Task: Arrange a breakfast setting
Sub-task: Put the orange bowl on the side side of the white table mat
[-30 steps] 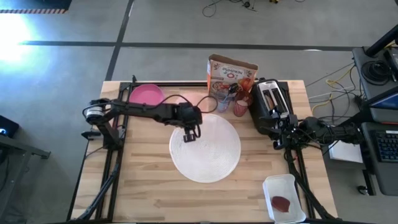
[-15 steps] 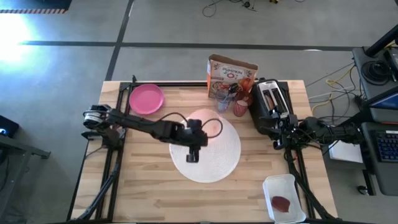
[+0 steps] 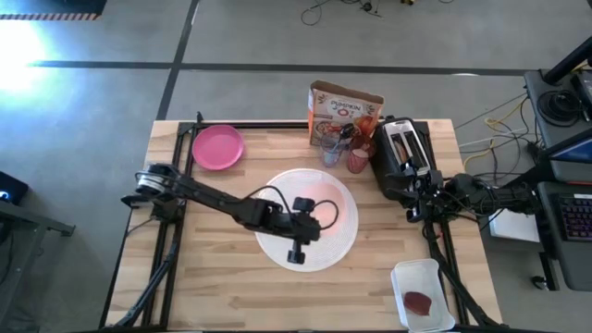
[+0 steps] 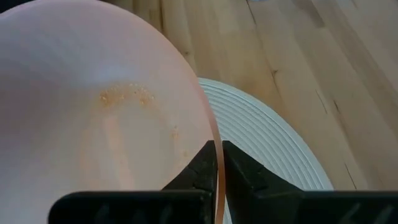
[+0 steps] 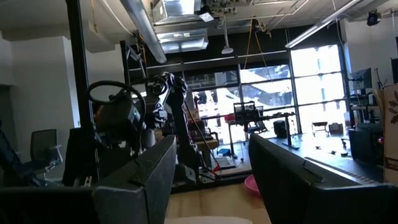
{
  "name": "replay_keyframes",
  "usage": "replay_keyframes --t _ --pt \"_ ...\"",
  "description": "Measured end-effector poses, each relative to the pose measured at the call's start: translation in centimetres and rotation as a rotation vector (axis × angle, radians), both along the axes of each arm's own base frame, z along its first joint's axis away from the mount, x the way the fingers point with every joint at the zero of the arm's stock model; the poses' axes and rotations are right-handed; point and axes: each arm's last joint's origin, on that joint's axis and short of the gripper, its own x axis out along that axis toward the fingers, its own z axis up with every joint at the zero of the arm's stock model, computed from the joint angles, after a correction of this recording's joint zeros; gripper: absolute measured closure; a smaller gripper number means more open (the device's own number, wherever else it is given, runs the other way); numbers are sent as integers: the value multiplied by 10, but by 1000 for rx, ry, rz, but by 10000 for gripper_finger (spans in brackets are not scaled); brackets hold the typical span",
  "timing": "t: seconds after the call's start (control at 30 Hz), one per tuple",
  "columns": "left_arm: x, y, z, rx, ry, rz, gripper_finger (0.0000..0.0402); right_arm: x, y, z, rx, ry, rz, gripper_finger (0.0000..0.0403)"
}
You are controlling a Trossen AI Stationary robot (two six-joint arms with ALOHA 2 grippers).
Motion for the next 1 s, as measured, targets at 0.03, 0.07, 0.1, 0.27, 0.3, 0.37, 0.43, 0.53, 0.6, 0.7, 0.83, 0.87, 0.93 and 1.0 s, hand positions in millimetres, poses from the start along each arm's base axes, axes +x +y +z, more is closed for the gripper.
replay_keyframes --t 0.03,0.07,0.1,0.27,0.3,0.37,0.43,0.53,0.6,0.7,0.83,0.87,0.93,1.0 --pt "3 -1 -1 1 5 0 402 0 0 0 0 0 0 211" --pt "5 -1 -4 4 19 0 402 0 0 0 0 0 0 211" --pt "8 -2 -5 7 33 1 402 0 0 0 0 0 0 211" --pt "23 -5 -7 24 93 -1 402 0 0 0 0 2 0 211" --pt "26 -6 -7 27 106 -1 401 0 0 0 0 2 0 211" --pt "31 -7 -9 36 146 -2 401 0 0 0 0 2 0 211" --pt "37 -9 -12 45 182 -2 401 0 0 0 0 2 0 211" --pt "45 -10 -17 53 212 -3 401 0 0 0 0 2 0 211" --pt "50 -11 -21 67 226 -14 401 0 0 0 0 2 0 211" --pt "55 -12 -28 87 247 -32 401 0 0 0 0 3 0 211" --pt "60 -11 -27 94 243 -35 401 0 0 0 0 2 0 211" --pt "61 -10 -27 93 241 -33 401 0 0 0 0 3 0 211" --pt "61 -8 -28 93 244 -29 401 0 0 0 0 3 0 211" --pt "61 -6 -29 93 248 -26 401 0 0 0 0 3 0 211"
